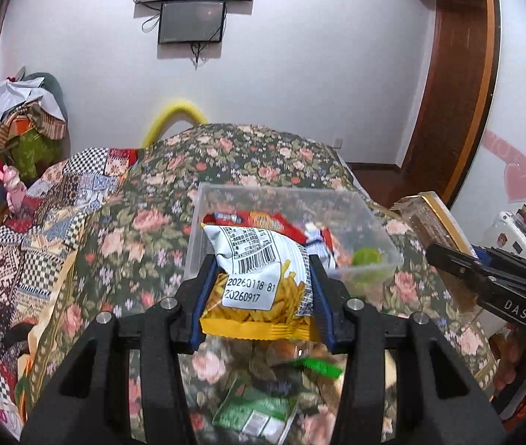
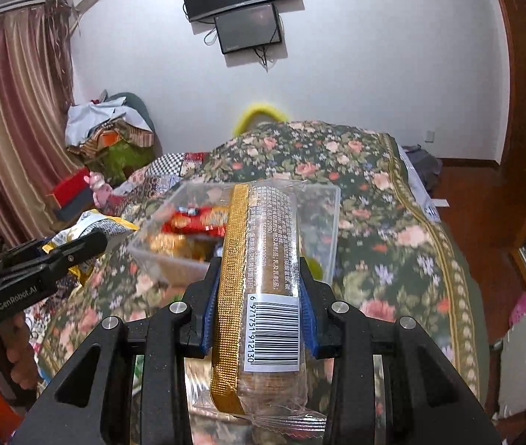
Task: Organize snacks
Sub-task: 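Carry both packs over the clear box and open both tools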
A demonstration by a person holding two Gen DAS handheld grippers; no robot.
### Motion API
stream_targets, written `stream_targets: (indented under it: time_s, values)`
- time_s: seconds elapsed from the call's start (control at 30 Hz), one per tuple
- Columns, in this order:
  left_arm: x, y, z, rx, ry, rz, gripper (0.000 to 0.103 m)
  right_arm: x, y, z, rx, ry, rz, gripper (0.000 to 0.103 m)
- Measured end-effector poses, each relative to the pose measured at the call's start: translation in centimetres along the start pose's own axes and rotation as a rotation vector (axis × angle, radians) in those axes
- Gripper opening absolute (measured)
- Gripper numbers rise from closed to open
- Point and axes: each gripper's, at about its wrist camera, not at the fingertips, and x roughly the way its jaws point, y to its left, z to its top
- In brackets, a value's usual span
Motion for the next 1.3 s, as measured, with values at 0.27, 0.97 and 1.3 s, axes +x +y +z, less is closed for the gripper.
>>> stream_targets:
  time_s: [0.27,0.97,1.3]
  values:
    - [2.1,-0.7,2.4,-0.018,-0.019,-0.032,0.046,1.8,0.2,2.6,-0.030,-0.024,-0.008,0.033]
    - [12.5,-3.1,3.9,-0.004,0.110,-0.035,0.047,10.3,-2.6,2.7,-0.017,0.125,-0.058,0.033]
    - [10.7,-2.7,3.4,0.016,0.110,-0.028,0.048,8.2,-1.3,3.1,-0.066,0.109,-0.055,0.043]
